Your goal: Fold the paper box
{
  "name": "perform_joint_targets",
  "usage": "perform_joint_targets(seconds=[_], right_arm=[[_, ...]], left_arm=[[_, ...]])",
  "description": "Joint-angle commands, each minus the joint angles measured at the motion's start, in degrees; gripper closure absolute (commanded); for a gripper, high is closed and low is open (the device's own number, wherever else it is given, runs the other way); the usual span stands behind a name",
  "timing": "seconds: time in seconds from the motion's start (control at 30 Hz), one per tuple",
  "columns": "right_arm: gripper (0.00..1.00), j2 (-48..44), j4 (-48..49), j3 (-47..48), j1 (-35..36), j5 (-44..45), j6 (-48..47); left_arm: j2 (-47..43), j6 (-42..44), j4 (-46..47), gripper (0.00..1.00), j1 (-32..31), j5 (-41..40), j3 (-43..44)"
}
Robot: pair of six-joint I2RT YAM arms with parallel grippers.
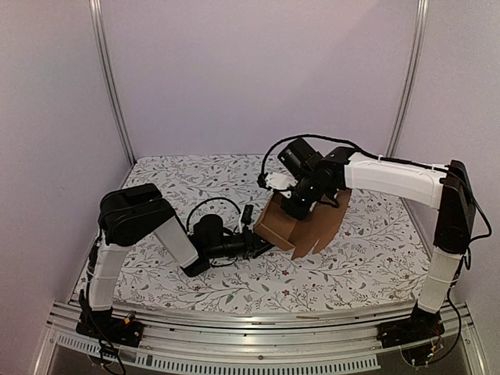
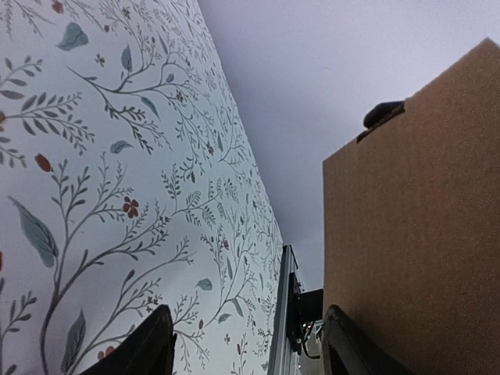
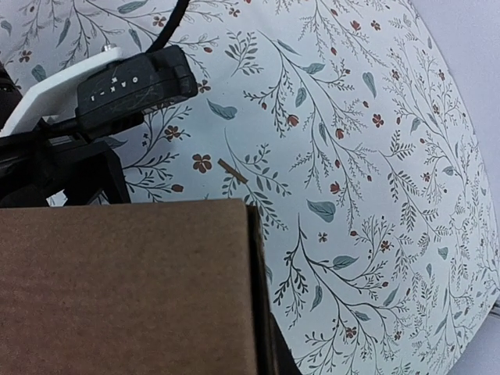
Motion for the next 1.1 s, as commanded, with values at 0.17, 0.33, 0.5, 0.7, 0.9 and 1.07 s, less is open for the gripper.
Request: perform_joint_targets(seconds=[0.17,0.33,0.5,0.7,0.9,1.07], right_arm=[[0.98,1.2,1.7,-0.8,0.4,4.2,5.9],[0.98,2.2,1.0,0.7,0.5,4.9,8.6],[0.98,4.5,0.2,1.6,0.4,4.2,8.0],[0.91,2.1,-2.2,-3.9,0.2,-5.7,-1.7],[0.87,1.8,0.6,-9.0,0.1,-2.5,-14.0],[0.87,-1.3,18.6,-18.2,-0.1,-7.8,-13.9]], left_arm=[[-1.3,2.4,-1.3,0.36,-1.9,-1.8,0.8],[-2.2,4.4,-4.4,0.36,-3.1,-1.9,2.6],[-2.7,5.0,-6.3,0.36,-2.9,-3.2,1.3],[-4.9,2.9,-11.1,0.35,0.3,-8.5,-10.7],[-12.6,9.5,-19.9,0.32,2.0,-13.2,-18.4],[-19.5,15.4,-25.9,0.3,2.1,-16.9,-18.3]])
